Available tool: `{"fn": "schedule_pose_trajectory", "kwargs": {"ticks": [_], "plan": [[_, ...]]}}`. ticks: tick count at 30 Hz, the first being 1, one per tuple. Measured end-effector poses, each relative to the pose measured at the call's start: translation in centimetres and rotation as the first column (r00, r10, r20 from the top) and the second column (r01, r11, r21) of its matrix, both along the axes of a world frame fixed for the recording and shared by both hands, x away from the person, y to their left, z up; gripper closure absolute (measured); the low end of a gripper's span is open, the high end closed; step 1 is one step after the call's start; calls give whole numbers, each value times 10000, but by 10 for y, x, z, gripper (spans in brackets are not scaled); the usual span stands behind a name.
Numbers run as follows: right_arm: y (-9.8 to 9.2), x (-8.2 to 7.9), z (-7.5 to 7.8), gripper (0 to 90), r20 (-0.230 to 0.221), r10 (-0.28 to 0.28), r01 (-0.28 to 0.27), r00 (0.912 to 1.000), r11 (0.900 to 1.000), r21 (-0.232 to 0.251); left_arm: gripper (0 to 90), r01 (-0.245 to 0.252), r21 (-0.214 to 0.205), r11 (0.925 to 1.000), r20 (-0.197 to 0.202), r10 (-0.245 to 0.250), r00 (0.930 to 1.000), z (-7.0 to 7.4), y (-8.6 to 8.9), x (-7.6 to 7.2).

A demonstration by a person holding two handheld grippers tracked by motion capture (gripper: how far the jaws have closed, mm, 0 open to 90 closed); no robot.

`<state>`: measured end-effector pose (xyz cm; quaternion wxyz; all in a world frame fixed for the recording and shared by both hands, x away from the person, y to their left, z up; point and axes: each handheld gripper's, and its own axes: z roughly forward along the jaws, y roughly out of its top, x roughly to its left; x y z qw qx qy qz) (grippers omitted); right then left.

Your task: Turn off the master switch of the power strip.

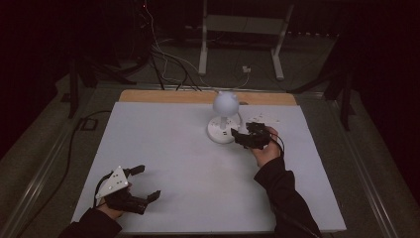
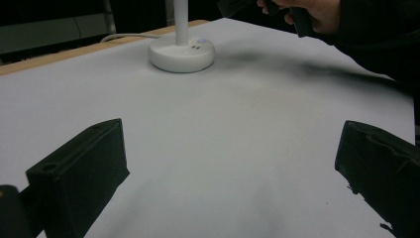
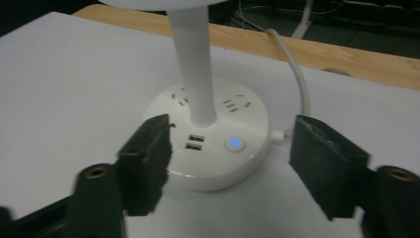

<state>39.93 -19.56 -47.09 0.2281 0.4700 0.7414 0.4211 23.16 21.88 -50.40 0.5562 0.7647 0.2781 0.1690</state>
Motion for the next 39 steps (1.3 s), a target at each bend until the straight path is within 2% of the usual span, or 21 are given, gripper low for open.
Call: {"fn": "schedule_pose_trajectory", "kwargs": {"ticks": [2, 3, 4, 5, 6, 8, 9, 13, 18, 21, 26, 31, 39], "plan": [[1, 0, 0, 432, 50, -146, 146, 9999, 9999, -84, 3, 10, 10, 10000, -5, -10, 10000, 0, 0, 0], [1, 0, 0, 432, 50, -146, 146, 9999, 9999, -84, 3, 15, -4, 10000, 5, -15, 10000, 0, 0, 0], [1, 1, 0, 524, 34, -293, 293, 9996, 9995, -128, 3, -2, 1, 10000, 4, 2, 10000, 0, 0, 0], [1, 1, 0, 524, 34, -293, 293, 9996, 9995, -128, 3, -9, -4, 10000, -3, 9, 10000, 0, 0, 0], [1, 2, 0, 607, -34, -417, 417, 9991, 9991, 2, 3, -2, 17, 10000, 20, 2, 10000, 0, 0, 0], [1, 2, 0, 635, -54, -504, 504, 9987, 9987, 7, 3, 10, 11, 10000, 25, -10, 10000, 0, 0, 0], [2, 3, 0, 694, -64, -548, 548, 9985, 9985, 14, 3, -3, -48, 10000, 12, 3, 10000, 0, 0, 0], [3, 5, -2, 760, -135, -646, 645, 9978, 9979, -52, 3, -2, -25, 10000, 10, 2, 10000, 0, 0, 0], [5, 8, -3, 884, -211, -732, 731, 9971, 9973, -69, 3, -17, -9, 10000, -1, 17, 10000, 0, 0, 0], [7, 9, -4, 900, -85, -773, 770, 9970, 9965, -313, 3, -13, -34, 10000, -4, 12, 10000, 0, 0, 0], [10, 14, -6, 900, -244, -673, 657, 9974, 9960, -611, 3, 5, -15, 10000, -2, -5, 10000, 0, 0, 0], [10, 17, -9, 900, -373, -803, 782, 9961, 9954, -549, 3, 7, -17, 10000, -11, -7, 10000, 0, 0, 0], [16, 21, -15, 900, -305, -801, 771, 9963, 9930, -893, 3, 2, -75, 10000, -23, -2, 10000, 0, 0, 1]]}}
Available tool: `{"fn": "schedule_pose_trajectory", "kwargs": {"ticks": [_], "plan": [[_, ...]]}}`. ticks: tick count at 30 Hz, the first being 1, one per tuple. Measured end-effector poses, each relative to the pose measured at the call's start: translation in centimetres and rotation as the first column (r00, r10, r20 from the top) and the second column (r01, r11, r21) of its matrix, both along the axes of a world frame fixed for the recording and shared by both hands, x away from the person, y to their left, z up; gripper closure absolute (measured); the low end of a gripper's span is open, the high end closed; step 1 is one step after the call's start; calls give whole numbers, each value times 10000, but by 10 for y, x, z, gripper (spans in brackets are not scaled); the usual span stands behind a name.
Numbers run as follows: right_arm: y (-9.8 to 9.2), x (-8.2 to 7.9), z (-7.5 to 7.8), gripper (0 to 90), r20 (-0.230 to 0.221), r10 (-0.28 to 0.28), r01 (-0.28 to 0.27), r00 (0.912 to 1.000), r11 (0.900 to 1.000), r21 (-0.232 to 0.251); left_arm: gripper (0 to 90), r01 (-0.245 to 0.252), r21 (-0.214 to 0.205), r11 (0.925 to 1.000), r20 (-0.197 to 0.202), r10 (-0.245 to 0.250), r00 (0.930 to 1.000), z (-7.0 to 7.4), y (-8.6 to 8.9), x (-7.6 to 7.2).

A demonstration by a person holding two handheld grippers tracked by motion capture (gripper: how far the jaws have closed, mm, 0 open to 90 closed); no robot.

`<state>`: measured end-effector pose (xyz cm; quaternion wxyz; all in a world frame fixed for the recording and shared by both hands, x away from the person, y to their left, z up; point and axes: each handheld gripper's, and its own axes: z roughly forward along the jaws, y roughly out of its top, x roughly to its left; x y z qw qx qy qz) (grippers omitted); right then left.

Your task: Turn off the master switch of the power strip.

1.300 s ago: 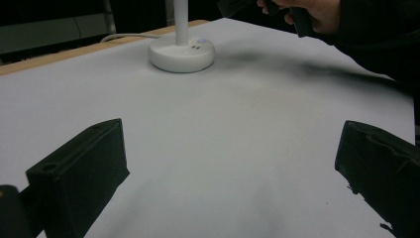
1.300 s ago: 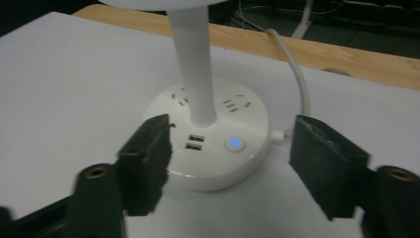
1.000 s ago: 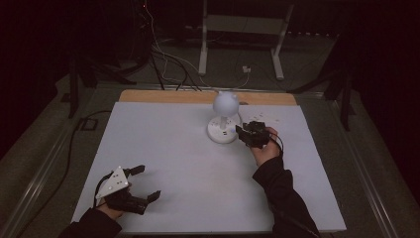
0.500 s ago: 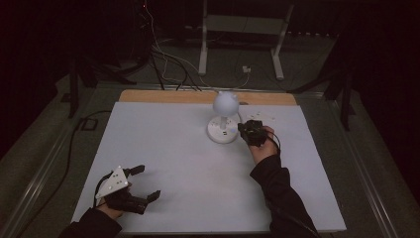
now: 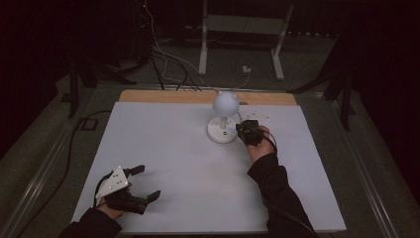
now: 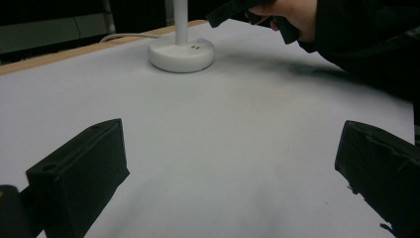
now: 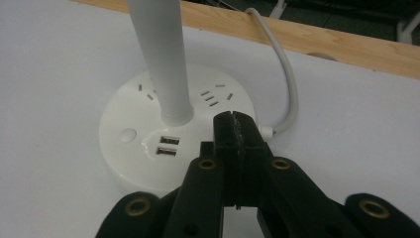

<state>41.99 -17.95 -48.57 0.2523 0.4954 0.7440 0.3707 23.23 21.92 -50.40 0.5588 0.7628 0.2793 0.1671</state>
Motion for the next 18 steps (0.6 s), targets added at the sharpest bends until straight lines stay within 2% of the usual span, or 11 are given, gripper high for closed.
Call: {"fn": "schedule_pose_trajectory", "kwargs": {"ticks": [18], "plan": [[11, 10, -12, 900, -165, 14, -14, 9999, 10000, -24, 3, 28, 2, 10000, 12, -28, 10000, 0, 0, 0]]}}
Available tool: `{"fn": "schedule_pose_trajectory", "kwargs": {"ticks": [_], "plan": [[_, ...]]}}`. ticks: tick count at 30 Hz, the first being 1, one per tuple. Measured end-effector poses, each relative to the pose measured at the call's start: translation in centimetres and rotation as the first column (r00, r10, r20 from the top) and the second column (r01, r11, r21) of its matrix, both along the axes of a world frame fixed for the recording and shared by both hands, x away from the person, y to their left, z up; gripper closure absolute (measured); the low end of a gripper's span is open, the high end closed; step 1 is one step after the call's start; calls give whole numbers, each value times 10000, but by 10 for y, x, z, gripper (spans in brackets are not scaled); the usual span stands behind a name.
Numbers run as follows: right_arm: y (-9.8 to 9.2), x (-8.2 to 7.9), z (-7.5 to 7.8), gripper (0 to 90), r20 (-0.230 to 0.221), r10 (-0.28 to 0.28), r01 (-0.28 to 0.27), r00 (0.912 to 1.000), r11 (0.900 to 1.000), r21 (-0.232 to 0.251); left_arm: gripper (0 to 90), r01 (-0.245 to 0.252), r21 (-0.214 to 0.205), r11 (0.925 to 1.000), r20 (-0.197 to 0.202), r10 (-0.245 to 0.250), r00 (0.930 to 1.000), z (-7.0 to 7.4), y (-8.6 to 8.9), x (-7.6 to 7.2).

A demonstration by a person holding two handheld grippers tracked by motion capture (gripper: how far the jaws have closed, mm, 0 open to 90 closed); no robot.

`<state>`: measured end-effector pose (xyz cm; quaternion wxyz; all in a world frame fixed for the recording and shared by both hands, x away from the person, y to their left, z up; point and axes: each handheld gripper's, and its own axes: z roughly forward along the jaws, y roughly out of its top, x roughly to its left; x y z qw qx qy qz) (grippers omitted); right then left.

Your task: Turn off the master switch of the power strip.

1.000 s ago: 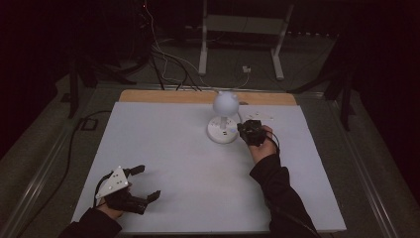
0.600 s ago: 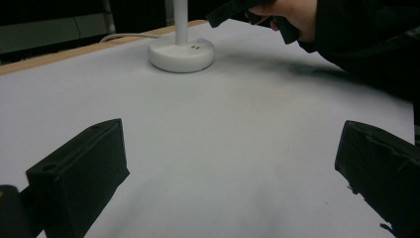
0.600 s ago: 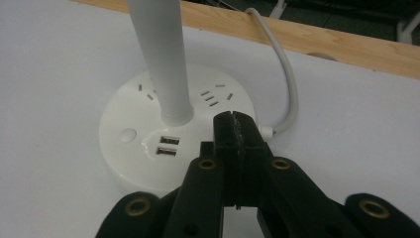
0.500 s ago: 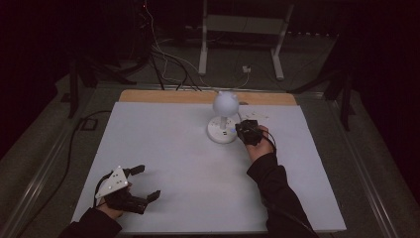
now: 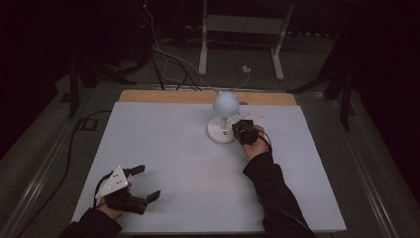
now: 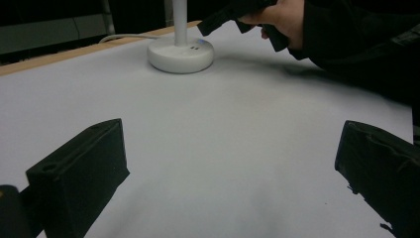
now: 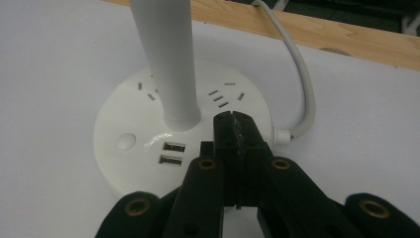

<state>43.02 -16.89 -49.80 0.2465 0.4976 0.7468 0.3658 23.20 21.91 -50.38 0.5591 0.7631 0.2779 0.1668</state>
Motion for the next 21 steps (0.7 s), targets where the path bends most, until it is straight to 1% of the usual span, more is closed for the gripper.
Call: {"fn": "schedule_pose_trajectory", "kwargs": {"ticks": [3, 5, 9, 17, 21], "plan": [[2, 1, -1, 900, -11, 34, -34, 10000, 10000, -67, 3, 14, 36, 10000, -1, -14, 10000, 0, 0, 0], [3, 2, -2, 900, 43, 40, -39, 10000, 9998, -215, 3, -14, -18, 10000, -19, 14, 10000, 0, 0, 0], [3, 3, -3, 900, -4, 57, -57, 10000, 9997, -237, 3, 16, 34, 10000, -4, -16, 10000, 0, 0, 0], [2, 4, -8, 900, -16, 20, -21, 10000, 9998, -205, 3, 36, -32, 10000, -19, -36, 10000, 0, 0, 0], [3, 5, -8, 900, -31, 151, -152, 9999, 9995, -264, 3, 45, 8, 10000, -29, -45, 10000, 0, 0, 0]]}}
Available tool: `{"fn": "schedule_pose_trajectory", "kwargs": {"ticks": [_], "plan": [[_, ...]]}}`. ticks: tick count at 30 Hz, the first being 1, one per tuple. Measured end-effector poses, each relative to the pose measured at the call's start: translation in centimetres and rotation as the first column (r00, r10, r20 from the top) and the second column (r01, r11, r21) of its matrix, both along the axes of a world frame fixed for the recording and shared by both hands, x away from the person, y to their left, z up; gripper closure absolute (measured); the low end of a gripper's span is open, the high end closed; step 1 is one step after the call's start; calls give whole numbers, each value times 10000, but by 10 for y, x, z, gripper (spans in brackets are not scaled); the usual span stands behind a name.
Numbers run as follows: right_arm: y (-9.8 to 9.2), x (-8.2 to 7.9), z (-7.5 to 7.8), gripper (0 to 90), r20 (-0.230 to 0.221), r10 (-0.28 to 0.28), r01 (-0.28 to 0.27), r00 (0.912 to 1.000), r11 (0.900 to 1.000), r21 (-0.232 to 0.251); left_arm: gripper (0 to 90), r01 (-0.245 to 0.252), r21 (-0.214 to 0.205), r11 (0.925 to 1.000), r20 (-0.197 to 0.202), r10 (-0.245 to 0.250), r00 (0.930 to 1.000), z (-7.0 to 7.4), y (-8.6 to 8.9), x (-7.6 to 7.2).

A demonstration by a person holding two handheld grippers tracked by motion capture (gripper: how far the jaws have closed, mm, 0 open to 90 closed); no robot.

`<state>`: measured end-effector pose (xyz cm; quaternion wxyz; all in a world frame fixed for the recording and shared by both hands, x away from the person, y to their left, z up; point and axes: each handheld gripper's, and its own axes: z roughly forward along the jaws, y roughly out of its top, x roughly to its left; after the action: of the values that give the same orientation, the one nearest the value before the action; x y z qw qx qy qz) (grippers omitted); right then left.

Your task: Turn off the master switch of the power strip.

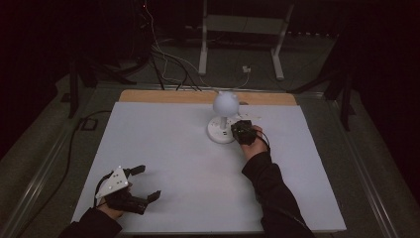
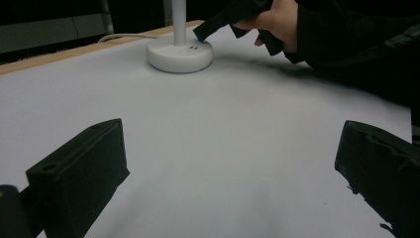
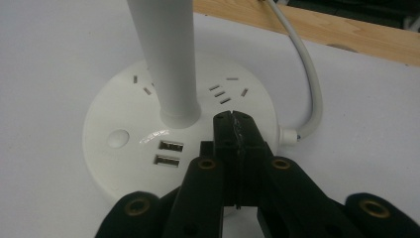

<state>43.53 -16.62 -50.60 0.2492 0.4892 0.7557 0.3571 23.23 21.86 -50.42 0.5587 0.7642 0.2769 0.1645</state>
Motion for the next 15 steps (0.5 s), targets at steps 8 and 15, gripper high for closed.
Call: {"fn": "schedule_pose_trajectory", "kwargs": {"ticks": [8, 15], "plan": [[0, 0, -4, 900, 319, 63, -51, 9995, 9993, -380, 3, -31, -17, 10000, -15, 31, 10000, 0, 0, 0], [3, 3, 0, 900, 72, 115, -109, 9999, 9970, -770, 3, -41, -5, 10000, -28, 41, 10000, 0, 0, 1]]}}
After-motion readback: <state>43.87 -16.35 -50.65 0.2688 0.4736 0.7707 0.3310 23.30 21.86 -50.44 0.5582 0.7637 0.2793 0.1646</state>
